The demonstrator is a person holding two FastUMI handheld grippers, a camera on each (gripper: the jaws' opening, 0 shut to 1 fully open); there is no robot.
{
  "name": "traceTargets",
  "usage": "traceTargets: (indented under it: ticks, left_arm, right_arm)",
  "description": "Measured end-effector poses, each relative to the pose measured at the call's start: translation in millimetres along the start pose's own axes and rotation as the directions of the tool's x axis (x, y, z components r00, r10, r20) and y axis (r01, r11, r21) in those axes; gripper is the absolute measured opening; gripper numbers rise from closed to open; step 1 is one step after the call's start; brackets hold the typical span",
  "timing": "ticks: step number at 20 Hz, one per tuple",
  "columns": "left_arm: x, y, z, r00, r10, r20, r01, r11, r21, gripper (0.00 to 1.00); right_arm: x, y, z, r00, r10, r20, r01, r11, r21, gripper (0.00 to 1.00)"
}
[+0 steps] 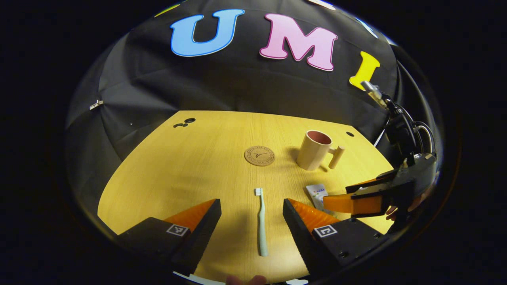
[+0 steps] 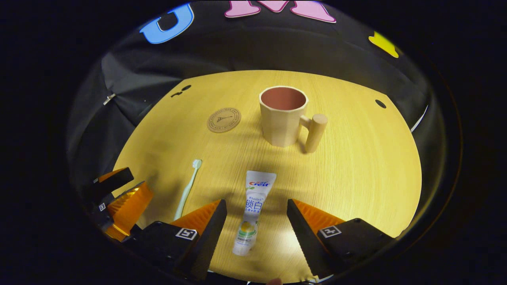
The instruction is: Put the toothbrush and toothpaste on the desktop into the cup, then pick up the cup and place it on the coaster on the desktop.
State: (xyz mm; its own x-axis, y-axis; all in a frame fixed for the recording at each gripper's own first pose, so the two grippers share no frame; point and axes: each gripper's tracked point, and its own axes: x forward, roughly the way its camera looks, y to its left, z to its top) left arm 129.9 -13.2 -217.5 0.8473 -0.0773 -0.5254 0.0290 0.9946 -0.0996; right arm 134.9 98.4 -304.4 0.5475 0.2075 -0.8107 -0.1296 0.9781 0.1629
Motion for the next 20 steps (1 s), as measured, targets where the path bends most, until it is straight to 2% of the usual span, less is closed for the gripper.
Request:
traceTargets:
  ticks: [2,6,7,8,10,12,13,15,20]
  left_arm:
    - [6,-1,-7,1.0,-0.006,-0.024,0.005,1.0,-0.019,0.99]
    - [13,4,-16,0.998,0.0,-0.059,-0.004,0.999,-0.053,0.99]
    - [16,5,-18,0.998,0.003,-0.069,-0.007,0.998,-0.057,0.99]
    - [17,5,-21,0.997,0.003,-0.081,-0.008,0.998,-0.059,0.99]
    - [21,6,-26,0.995,0.006,-0.1,-0.011,0.998,-0.057,0.99]
    - [26,5,-30,0.993,0.005,-0.121,-0.012,0.998,-0.059,0.99]
    - [28,5,-31,0.992,0.005,-0.129,-0.013,0.998,-0.061,0.99]
    - [31,3,-34,0.99,0.006,-0.14,-0.015,0.998,-0.065,0.99]
    - [38,-2,-41,0.983,0.001,-0.184,-0.014,0.997,-0.071,0.99]
  right_arm:
    - [12,1,-7,0.999,-0.008,-0.046,0.008,1.0,0.007,0.93]
    - [30,5,-18,0.993,-0.02,-0.117,0.023,0.999,0.024,0.83]
    - [33,5,-18,0.992,-0.025,-0.12,0.028,0.999,0.028,0.89]
    - [34,5,-17,0.992,-0.031,-0.12,0.035,0.999,0.033,0.8]
    - [38,4,-14,0.993,-0.034,-0.117,0.039,0.998,0.042,0.78]
    - [39,-1,-13,0.991,-0.049,-0.124,0.055,0.997,0.049,0.66]
    - [40,-3,-12,0.99,-0.053,-0.129,0.06,0.997,0.053,0.51]
    - [41,-3,-14,0.987,-0.057,-0.15,0.066,0.996,0.062,0.42]
    - [36,-2,-19,0.985,-0.056,-0.162,0.058,0.998,0.009,0.31]
